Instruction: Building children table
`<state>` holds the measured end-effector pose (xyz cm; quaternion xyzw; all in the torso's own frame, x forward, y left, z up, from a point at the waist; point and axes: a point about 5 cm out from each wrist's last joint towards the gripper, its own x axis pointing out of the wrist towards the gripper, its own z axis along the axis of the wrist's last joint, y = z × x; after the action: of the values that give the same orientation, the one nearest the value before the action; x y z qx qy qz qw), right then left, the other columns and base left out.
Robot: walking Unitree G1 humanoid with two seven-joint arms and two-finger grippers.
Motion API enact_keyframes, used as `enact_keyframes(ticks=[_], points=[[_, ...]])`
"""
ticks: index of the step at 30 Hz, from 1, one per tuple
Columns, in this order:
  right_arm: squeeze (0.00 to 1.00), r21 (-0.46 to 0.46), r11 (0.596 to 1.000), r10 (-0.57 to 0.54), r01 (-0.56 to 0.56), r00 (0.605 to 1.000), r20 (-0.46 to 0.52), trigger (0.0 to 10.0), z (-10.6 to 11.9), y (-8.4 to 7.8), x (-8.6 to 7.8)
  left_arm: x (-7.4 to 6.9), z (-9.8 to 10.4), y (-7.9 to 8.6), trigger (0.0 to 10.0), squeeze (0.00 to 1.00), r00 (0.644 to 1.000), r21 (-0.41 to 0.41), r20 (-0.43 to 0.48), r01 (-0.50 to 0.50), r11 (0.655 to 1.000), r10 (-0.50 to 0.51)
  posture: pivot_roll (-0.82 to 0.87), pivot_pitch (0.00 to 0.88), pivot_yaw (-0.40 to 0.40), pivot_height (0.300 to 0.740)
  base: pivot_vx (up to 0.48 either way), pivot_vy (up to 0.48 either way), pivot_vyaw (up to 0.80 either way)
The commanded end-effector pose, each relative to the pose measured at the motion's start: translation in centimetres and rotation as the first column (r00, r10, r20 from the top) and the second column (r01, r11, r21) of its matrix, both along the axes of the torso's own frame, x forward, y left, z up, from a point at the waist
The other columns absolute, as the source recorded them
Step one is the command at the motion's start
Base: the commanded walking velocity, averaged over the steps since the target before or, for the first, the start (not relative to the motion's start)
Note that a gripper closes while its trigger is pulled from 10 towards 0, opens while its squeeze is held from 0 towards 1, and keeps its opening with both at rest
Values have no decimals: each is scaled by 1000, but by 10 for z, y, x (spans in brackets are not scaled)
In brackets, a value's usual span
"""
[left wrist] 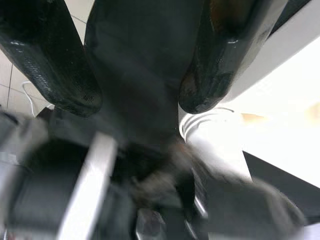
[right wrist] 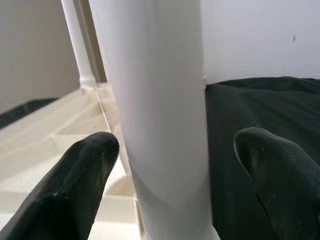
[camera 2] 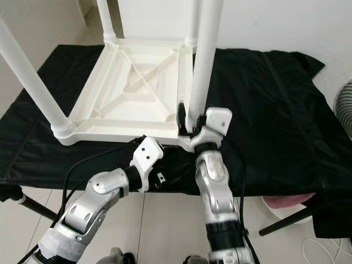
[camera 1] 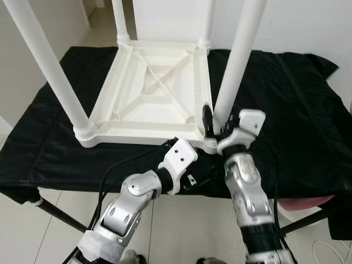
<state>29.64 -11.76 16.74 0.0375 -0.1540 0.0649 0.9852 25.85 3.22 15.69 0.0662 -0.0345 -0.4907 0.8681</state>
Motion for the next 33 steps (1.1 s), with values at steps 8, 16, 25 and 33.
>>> enact_keyframes(ticks=[8, 16, 25, 33], points=[[0, -85, 996, 14, -13, 1000, 10, 10000, -1, -10, -29, 6, 1, 8, 10000, 0, 1000, 8, 6, -30, 1000, 30, -93, 93, 37, 740, 0, 0, 0], [0, -146, 976, 153, -159, 987, -52, 10000, -12, -16, -51, 7, 6, 20, 10000, 0, 999, -10, -6, -32, 999, 32, -97, 101, 46, 740, 0, 0, 0], [0, -111, 884, 444, -455, 889, -111, 10000, -9, 6, -55, 1, 0, 33, 10000, 0, 999, 22, -50, 12, 1000, -10, -80, 81, 36, 740, 0, 0, 0], [0, -78, 842, 526, -534, 845, -101, 10000, 1, 5, -37, -6, -7, 45, 10000, 0, 997, 57, -74, 21, 998, -17, -59, 54, 12, 740, 0, 0, 0]])
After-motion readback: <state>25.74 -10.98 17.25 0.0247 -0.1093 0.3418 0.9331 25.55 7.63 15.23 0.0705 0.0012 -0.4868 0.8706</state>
